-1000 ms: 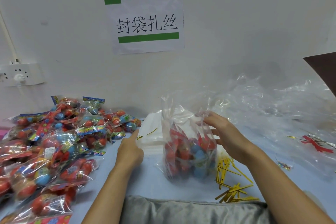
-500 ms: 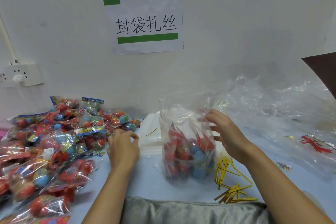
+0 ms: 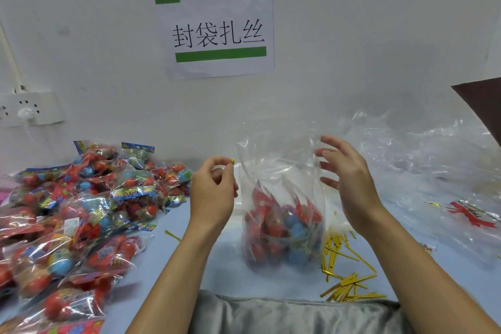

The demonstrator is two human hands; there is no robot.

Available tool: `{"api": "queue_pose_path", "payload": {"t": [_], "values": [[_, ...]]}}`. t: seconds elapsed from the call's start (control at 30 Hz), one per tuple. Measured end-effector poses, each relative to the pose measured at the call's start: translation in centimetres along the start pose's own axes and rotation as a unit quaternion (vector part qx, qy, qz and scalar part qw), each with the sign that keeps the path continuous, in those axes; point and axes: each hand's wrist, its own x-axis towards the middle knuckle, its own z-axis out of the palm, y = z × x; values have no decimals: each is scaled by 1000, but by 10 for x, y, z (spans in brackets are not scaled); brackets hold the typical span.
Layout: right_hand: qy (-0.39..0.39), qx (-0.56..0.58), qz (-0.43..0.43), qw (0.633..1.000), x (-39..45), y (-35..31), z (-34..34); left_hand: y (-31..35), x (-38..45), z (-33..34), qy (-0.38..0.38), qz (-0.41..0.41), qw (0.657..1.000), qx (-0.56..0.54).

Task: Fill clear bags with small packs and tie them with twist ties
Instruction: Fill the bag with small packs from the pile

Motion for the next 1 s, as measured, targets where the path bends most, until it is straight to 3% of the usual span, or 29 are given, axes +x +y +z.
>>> {"api": "queue_pose_path", "payload": {"t": [0.1, 0.17, 0.27, 0.33, 0.47, 0.53, 0.6, 0.67, 0.77, 0.87, 1.0], "values": [[10, 12, 31, 999, 3, 1, -7, -1, 8, -10, 51, -10, 998, 30], [20, 9, 45, 999, 5, 1, -10, -7, 12, -22, 41, -41, 985, 162], [18, -15, 62, 998, 6, 4, -8, -24, 9, -36, -84, -119, 902, 407], [-5, -51, 76, 996, 7, 6, -9, -29, 2, -37, -136, -151, 855, 477], [-87, -108, 113, 984, 8, 5, -16, -27, 1, -34, -129, -147, 837, 511], [-132, -114, 126, 977, 8, 3, -22, -22, 1, -35, -112, -135, 851, 496], [-197, -116, 138, 964, 7, 2, -30, -14, 4, -40, -154, -118, 887, 420], [-275, -96, 161, 943, 5, 0, -39, -5, 5, -45, -301, -124, 910, 256], [-373, -52, 191, 906, 1, -2, -45, 4, -5, -43, -476, -137, 864, 88], [-388, -88, 184, 899, -2, 0, -35, -1, -14, -22, -430, -85, 898, 29], [-379, -130, 84, 912, -10, 3, -8, -8, -21, 5, -356, -48, 932, -51]]}}
